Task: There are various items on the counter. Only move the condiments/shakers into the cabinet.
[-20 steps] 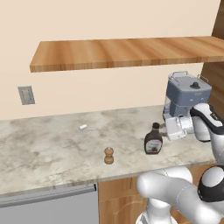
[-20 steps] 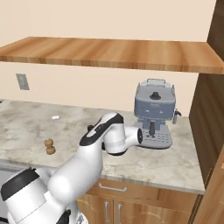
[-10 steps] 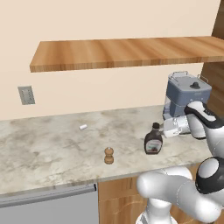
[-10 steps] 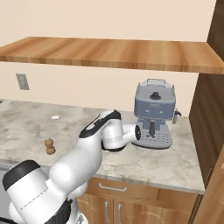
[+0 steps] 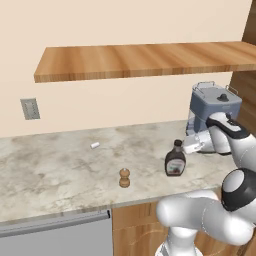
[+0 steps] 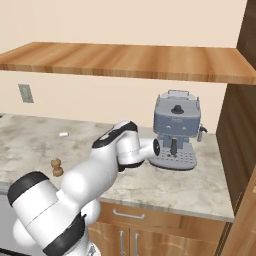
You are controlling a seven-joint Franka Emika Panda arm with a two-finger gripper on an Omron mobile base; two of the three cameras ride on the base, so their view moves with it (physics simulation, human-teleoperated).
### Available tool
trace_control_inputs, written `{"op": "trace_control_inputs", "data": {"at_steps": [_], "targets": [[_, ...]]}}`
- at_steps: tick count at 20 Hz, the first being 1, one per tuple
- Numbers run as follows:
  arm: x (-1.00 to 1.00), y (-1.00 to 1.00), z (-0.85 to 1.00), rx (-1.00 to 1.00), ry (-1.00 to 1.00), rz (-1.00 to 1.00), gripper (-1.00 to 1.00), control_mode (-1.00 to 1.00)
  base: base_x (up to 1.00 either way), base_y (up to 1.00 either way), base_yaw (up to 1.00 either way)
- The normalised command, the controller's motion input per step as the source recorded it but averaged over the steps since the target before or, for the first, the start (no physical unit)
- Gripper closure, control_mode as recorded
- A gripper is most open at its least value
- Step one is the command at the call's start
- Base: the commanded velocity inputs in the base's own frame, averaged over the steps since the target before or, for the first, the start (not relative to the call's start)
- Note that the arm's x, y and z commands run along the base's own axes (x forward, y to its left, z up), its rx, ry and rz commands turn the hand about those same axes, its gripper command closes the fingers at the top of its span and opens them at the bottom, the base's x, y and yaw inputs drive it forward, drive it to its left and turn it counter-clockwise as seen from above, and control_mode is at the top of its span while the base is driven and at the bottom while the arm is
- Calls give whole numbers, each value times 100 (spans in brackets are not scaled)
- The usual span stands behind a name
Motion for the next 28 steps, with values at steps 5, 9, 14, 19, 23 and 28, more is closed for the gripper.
{"op": "trace_control_inputs", "data": {"at_steps": [5, 9, 14, 19, 23, 28], "targets": [[14, 0, -4, 0, 2, 0, -100, -100, 0, 0, 0], [7, 12, -9, -1, 2, 0, 100, -100, 0, 0, 0], [4, 11, -3, 0, 3, 0, 100, -100, 0, 0, 0], [-40, 12, 48, 0, -18, -4, 100, -100, 0, 0, 0], [-73, 23, 100, 0, -37, -15, 100, -100, 0, 0, 0], [-77, 17, 100, 0, -19, -23, 100, -100, 0, 0, 0]]}}
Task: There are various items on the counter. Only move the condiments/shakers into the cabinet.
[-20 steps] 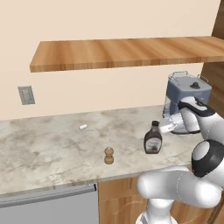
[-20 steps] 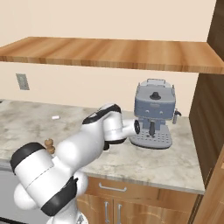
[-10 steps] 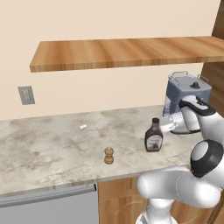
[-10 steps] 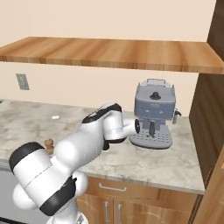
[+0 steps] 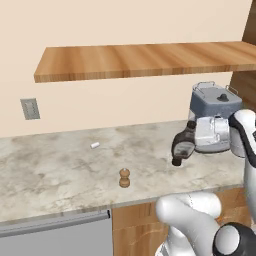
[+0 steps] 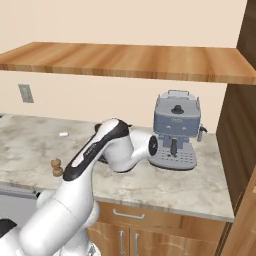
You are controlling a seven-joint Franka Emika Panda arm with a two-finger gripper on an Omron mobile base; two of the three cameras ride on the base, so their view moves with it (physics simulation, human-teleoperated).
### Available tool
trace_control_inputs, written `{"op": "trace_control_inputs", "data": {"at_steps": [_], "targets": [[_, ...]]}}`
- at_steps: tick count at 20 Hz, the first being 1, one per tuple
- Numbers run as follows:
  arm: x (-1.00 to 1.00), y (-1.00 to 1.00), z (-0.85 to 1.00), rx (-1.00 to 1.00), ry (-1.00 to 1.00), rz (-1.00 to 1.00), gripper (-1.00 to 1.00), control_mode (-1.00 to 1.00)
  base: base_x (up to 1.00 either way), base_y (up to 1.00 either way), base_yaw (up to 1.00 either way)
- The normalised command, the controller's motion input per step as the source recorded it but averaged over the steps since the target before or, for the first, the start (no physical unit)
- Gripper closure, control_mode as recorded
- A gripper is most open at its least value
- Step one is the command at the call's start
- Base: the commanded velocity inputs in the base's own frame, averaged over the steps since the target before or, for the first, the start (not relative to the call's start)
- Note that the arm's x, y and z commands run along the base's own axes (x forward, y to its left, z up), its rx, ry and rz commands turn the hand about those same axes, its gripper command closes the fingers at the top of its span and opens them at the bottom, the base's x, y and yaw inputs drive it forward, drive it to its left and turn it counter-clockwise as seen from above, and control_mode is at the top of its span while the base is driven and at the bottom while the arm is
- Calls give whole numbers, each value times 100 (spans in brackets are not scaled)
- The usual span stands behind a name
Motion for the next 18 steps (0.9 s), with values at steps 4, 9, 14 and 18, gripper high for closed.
{"op": "trace_control_inputs", "data": {"at_steps": [4, 9, 14, 18], "targets": [[-61, 16, 100, 0, -1, -35, 100, -100, 0, 0, 0], [-19, 34, 100, 0, 0, -30, 100, -100, 0, 0, 0], [-4, 33, 100, 0, 0, -33, 100, -100, 0, 0, 0], [0, 1, 100, 0, 7, -30, 100, -100, 0, 0, 0]]}}
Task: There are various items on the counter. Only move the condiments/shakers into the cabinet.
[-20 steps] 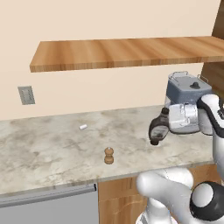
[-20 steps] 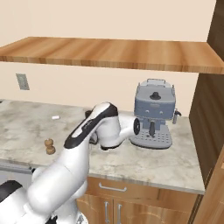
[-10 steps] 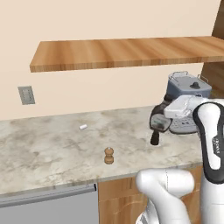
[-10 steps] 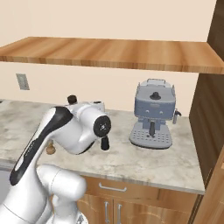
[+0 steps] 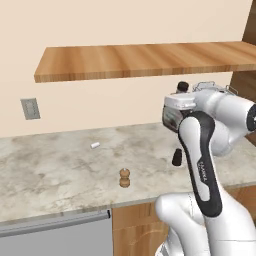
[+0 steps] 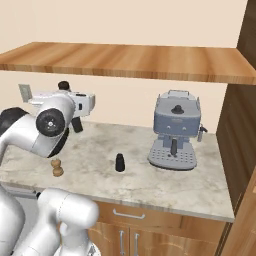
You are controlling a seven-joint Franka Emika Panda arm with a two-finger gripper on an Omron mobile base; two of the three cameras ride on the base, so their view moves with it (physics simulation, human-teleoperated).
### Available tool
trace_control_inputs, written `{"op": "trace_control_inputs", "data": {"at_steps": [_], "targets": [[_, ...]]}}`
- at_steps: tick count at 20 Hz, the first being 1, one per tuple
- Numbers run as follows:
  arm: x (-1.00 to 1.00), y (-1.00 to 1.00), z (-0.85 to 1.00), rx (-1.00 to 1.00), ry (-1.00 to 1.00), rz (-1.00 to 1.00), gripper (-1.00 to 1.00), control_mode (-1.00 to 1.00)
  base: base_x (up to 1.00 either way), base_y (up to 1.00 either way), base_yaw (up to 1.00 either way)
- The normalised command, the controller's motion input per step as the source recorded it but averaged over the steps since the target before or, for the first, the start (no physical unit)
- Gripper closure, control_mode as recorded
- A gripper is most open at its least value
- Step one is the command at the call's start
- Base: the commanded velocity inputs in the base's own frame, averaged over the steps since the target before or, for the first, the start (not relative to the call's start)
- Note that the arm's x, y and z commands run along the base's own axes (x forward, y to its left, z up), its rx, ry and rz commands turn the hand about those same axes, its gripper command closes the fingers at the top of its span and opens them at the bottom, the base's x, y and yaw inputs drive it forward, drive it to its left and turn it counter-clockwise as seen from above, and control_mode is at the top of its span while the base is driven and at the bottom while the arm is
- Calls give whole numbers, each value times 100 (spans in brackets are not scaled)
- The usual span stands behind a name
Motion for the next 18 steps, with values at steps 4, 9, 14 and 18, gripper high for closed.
{"op": "trace_control_inputs", "data": {"at_steps": [4, 9, 14, 18], "targets": [[-13, 0, 100, 0, 20, -34, 100, -100, 0, 0, 0], [-20, 0, 100, 0, 31, -33, 100, -100, 0, 0, 0], [-3, 0, 100, 0, 24, -29, 100, -100, 0, 0, 0], [-4, 0, 32, 0, -14, -5, 100, -100, 0, 0, 0]]}}
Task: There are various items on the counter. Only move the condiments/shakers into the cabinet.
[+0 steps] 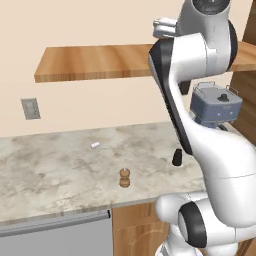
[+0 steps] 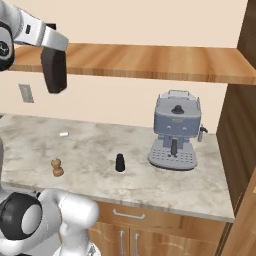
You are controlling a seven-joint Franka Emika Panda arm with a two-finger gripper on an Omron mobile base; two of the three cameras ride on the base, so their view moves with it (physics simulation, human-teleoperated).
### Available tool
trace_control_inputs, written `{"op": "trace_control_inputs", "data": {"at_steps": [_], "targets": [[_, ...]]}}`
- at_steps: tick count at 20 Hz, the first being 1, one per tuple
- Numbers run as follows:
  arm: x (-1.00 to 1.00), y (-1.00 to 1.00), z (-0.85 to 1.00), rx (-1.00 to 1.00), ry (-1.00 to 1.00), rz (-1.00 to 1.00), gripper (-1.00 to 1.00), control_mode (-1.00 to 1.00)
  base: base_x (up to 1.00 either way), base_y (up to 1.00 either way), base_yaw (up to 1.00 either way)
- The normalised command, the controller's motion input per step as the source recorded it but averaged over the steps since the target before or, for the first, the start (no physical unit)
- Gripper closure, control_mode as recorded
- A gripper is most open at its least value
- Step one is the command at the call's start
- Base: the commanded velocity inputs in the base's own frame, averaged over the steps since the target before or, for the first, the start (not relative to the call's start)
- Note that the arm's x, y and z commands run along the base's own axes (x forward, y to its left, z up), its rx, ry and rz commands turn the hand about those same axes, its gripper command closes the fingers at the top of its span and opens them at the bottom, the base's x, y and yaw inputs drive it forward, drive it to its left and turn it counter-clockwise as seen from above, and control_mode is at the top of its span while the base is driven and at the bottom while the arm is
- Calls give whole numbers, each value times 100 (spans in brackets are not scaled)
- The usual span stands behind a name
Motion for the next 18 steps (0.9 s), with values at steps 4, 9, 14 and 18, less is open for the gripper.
{"op": "trace_control_inputs", "data": {"at_steps": [4, 9, 14, 18], "targets": [[0, 0, 87, 0, -25, -3, 100, -100, 0, 0, 0], [5, 0, 26, 0, -16, -1, 100, -100, 0, 0, 0], [25, 0, 0, 0, 0, 0, 100, -100, 0, 0, 0], [46, 0, -13, 0, 0, 0, 100, -100, 0, 0, 0]]}}
